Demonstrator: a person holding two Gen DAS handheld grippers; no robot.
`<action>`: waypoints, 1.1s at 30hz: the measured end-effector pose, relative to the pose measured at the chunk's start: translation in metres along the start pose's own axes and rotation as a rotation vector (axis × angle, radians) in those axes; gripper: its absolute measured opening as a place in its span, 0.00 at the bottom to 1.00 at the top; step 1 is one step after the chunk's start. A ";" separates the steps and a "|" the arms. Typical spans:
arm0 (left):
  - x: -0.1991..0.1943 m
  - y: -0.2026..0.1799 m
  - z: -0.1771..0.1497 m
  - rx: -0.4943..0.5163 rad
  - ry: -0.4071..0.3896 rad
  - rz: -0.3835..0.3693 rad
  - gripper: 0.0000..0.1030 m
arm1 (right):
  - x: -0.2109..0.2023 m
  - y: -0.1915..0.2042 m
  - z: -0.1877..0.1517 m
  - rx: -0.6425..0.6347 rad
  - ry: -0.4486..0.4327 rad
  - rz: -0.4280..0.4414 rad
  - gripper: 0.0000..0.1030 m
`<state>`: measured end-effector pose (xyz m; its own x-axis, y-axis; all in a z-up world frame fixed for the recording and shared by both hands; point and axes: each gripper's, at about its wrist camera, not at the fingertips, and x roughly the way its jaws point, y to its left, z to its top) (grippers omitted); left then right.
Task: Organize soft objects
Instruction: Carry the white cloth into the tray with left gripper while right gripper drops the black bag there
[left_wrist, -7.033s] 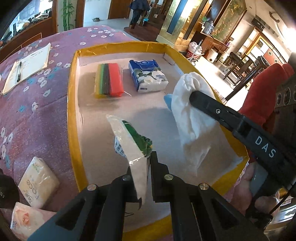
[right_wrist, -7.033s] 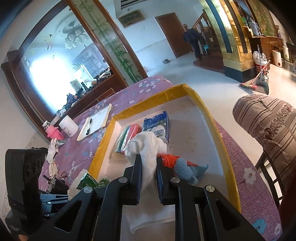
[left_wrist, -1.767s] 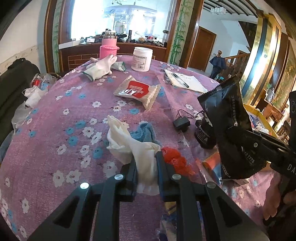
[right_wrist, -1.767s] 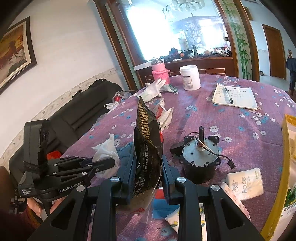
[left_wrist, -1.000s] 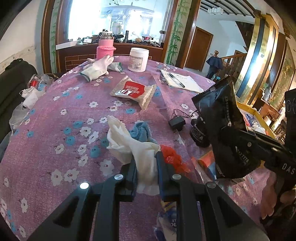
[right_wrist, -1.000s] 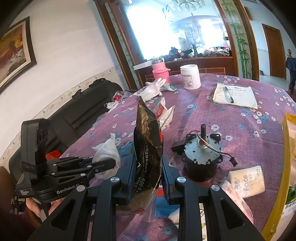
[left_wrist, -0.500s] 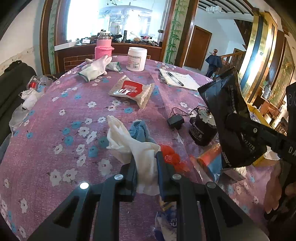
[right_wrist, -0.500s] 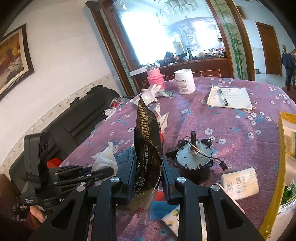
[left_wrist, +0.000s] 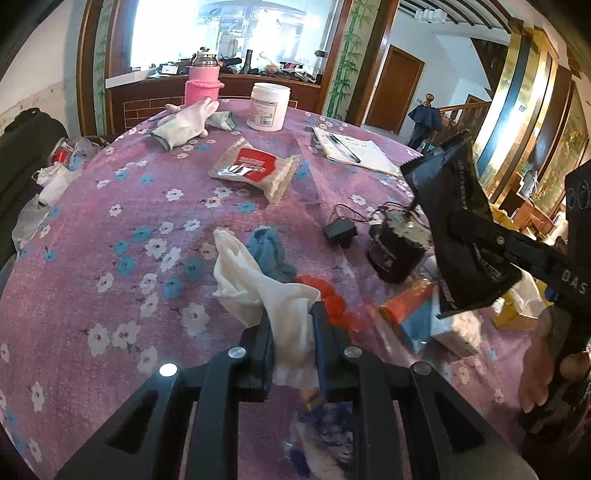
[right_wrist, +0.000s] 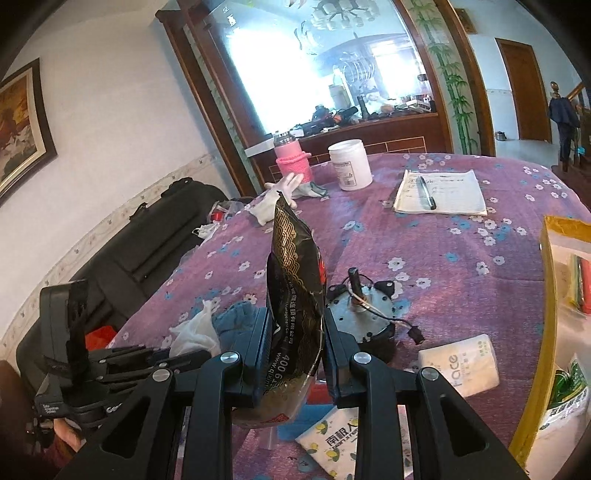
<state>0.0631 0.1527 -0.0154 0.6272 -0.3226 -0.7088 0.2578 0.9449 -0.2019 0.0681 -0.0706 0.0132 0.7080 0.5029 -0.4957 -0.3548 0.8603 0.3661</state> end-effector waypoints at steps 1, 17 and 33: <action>-0.002 -0.004 0.001 0.000 0.000 -0.003 0.17 | -0.001 0.000 0.000 0.000 -0.003 -0.001 0.27; -0.023 -0.084 0.019 0.120 -0.027 -0.090 0.17 | -0.039 -0.031 0.019 0.089 -0.117 -0.031 0.27; -0.007 -0.244 0.052 0.369 0.007 -0.294 0.18 | -0.153 -0.181 0.025 0.522 -0.348 -0.255 0.26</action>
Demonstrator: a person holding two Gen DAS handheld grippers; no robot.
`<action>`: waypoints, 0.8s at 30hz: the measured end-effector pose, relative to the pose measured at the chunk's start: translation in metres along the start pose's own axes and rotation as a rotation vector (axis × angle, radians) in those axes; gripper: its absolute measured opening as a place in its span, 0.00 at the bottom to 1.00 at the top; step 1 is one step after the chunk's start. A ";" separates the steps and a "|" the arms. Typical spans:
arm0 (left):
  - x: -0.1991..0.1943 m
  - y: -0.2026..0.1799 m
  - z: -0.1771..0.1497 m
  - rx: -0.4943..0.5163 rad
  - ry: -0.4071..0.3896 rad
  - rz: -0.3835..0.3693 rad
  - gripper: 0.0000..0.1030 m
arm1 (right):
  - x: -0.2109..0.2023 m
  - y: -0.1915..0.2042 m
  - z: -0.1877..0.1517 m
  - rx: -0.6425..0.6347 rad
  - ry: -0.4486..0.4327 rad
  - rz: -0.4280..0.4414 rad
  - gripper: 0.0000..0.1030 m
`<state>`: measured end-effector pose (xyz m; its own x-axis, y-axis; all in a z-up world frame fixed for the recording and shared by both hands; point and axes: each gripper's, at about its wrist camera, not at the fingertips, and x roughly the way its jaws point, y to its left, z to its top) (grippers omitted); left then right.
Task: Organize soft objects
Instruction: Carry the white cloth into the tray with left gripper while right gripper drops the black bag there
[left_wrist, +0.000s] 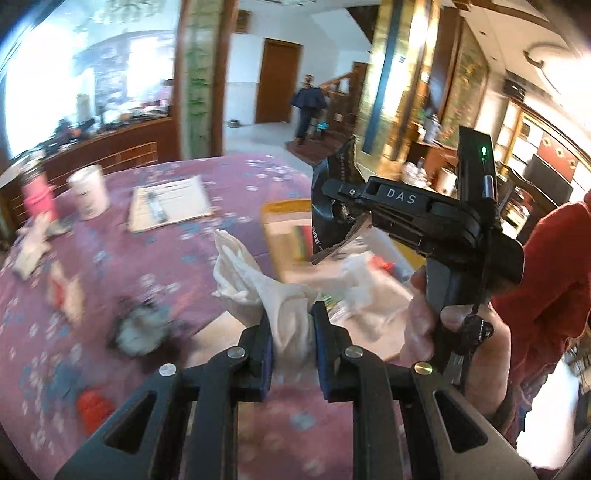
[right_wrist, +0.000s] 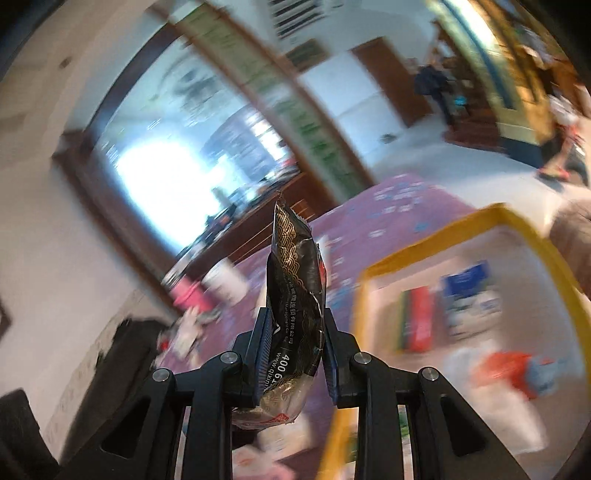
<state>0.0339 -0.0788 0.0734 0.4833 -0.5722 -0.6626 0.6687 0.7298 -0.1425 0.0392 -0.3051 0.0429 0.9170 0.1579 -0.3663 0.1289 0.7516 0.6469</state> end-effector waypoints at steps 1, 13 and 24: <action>0.013 -0.009 0.007 0.012 0.024 -0.033 0.18 | -0.005 -0.011 0.004 0.032 -0.011 -0.009 0.26; 0.151 -0.053 0.029 0.037 0.239 -0.094 0.18 | -0.019 -0.095 0.029 0.222 -0.004 -0.293 0.26; 0.172 -0.044 0.027 -0.009 0.243 -0.063 0.42 | 0.011 -0.077 0.021 0.116 0.109 -0.379 0.36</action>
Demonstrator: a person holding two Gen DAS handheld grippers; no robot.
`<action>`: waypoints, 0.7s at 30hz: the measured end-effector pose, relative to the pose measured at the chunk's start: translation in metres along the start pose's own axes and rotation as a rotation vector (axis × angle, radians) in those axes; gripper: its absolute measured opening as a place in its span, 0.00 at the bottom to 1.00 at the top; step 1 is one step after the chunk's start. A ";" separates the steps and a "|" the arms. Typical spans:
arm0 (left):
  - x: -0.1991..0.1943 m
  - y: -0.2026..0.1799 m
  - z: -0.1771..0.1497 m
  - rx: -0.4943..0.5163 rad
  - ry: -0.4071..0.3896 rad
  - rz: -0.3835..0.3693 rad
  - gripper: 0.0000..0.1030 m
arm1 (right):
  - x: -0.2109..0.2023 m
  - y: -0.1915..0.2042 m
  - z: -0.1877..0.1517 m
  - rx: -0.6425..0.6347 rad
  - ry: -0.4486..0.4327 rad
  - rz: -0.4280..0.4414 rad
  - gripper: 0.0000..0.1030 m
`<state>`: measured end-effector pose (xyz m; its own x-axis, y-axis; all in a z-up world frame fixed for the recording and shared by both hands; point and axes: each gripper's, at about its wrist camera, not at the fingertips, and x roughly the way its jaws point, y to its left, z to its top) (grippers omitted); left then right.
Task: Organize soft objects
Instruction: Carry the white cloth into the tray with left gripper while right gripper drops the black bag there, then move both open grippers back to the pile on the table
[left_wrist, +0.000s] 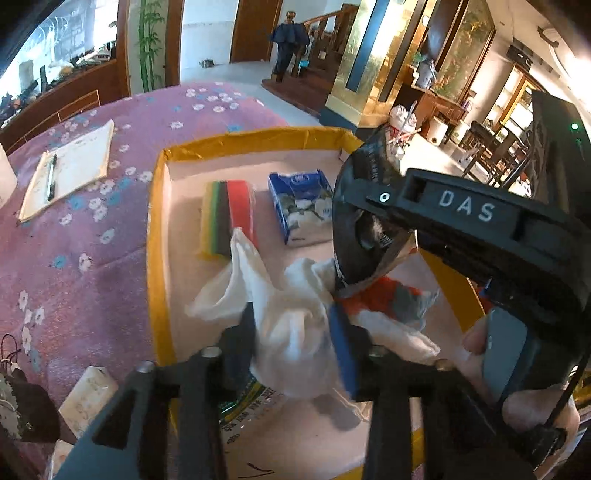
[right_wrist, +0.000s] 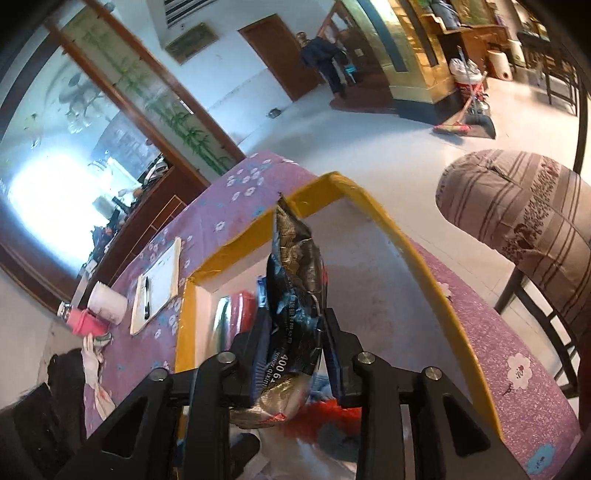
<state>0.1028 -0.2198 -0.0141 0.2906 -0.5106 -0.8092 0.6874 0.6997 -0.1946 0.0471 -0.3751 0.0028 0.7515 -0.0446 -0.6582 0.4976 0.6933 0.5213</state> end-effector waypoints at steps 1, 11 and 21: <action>-0.004 -0.002 -0.001 0.003 -0.009 -0.002 0.48 | 0.000 0.000 -0.001 0.003 -0.005 0.000 0.49; -0.044 0.001 -0.003 0.020 -0.070 0.017 0.58 | -0.032 0.006 0.000 0.009 -0.145 0.034 0.64; -0.095 0.019 -0.027 0.001 -0.119 0.030 0.58 | -0.042 0.043 -0.013 -0.121 -0.184 0.098 0.64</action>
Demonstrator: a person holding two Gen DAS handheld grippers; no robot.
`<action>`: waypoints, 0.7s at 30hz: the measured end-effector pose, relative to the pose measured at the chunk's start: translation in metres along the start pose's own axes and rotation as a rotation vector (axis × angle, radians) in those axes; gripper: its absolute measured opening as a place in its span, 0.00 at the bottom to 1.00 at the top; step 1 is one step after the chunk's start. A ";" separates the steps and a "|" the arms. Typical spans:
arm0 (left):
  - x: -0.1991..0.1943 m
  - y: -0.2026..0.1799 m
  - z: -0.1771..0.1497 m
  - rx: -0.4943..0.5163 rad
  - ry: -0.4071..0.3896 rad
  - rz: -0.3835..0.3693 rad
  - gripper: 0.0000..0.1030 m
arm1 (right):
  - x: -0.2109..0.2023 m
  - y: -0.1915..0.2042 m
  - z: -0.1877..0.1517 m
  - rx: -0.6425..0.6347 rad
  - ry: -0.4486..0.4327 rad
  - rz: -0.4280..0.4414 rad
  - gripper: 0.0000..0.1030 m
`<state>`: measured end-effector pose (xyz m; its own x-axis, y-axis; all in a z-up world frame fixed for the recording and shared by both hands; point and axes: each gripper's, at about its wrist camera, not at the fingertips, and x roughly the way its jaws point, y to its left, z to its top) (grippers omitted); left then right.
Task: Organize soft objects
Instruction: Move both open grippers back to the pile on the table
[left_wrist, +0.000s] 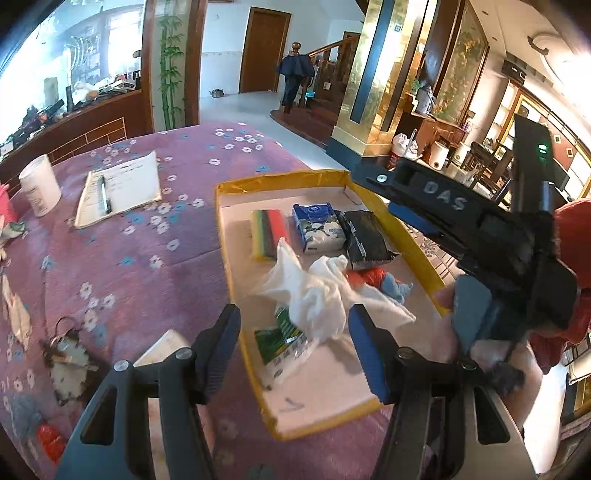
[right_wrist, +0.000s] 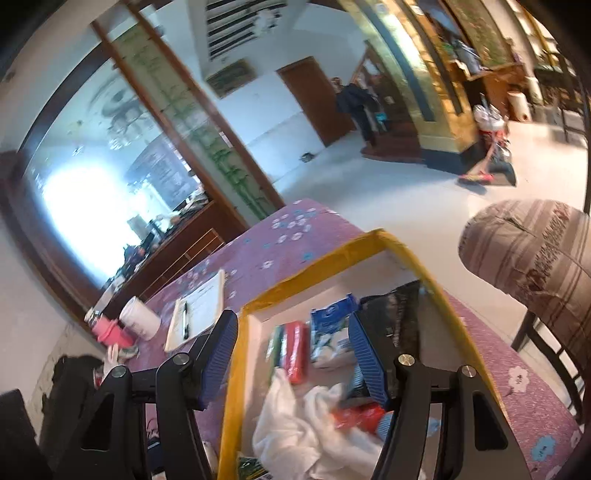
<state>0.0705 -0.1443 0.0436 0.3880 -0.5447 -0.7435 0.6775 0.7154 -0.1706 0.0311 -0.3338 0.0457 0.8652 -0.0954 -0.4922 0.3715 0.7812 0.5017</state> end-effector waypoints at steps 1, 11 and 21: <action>-0.005 0.003 -0.004 -0.006 -0.004 0.002 0.58 | 0.001 0.004 -0.002 -0.011 0.005 0.005 0.64; -0.054 0.041 -0.047 -0.077 -0.030 0.017 0.58 | 0.001 0.058 -0.028 -0.200 0.026 0.105 0.64; -0.105 0.137 -0.107 -0.242 -0.056 0.180 0.58 | 0.011 0.117 -0.074 -0.341 0.182 0.350 0.65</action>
<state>0.0557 0.0576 0.0296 0.5269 -0.4178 -0.7402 0.4283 0.8827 -0.1934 0.0589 -0.1981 0.0467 0.8344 0.2928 -0.4670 -0.0871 0.9066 0.4129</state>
